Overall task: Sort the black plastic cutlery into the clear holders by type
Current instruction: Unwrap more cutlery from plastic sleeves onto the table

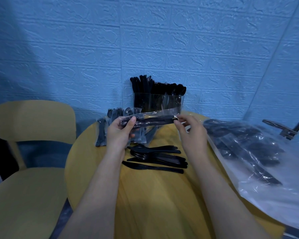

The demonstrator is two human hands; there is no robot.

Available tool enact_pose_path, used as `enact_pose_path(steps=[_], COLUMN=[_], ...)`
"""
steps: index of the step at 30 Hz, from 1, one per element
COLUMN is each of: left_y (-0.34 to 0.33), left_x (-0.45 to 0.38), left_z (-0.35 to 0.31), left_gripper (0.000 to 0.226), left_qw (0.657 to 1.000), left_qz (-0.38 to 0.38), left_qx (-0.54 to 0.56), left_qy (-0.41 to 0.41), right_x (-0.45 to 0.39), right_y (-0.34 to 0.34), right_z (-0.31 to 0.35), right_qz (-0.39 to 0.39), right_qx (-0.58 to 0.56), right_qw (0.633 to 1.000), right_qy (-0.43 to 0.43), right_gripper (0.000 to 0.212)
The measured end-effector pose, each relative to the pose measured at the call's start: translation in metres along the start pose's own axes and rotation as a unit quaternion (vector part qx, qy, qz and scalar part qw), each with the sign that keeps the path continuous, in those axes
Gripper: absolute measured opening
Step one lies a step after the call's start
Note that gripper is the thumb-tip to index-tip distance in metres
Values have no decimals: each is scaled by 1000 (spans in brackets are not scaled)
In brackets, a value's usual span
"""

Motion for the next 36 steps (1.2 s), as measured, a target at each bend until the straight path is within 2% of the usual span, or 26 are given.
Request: enact_pose_path(steps=[4, 7, 11, 13, 17, 23, 28, 33, 36], left_y=[-2, -3, -10, -16, -19, -12, -8, -2, 1], left_x=[1, 0, 3, 7, 8, 5, 2, 0, 0], left_z=[-1, 0, -3, -5, -6, -8, -6, -4, -5], left_gripper=[13, 27, 25, 24, 31, 22, 16, 12, 11], left_qw=[1000, 1000, 996, 992, 990, 993, 998, 999, 998], left_qz=[12, 19, 74, 118, 126, 86, 47, -11, -31], left_qx=[-9, -23, -47, -32, 50, 76, 4, -9, -14], left_qy=[-3, -2, -16, -4, 48, 8, -36, -52, -53], right_x=[-2, -2, 0, 0, 1, 0, 1, 1, 1], right_y=[3, 1, -2, -2, -2, -2, -1, -3, -4], right_z=[-7, -8, -10, -13, -19, -19, -19, -15, -12], right_qz=[12, 51, 87, 96, 98, 75, 72, 98, 108], right_qx=[-82, -148, -229, -247, -257, -231, -237, -288, -332], right_qw=[992, 979, 955, 947, 940, 951, 949, 934, 918], right_qy=[-100, -133, -166, -182, -200, -192, -193, -190, -186], right_gripper=[16, 11, 16, 17, 16, 14, 12, 8, 15])
Point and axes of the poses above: each hand's wrist, its own x-axis away from the middle knuckle, its own y-axis out of the back of the hand, z = x × y, the point moved 4 cm from there along -x, towards the middle knuckle
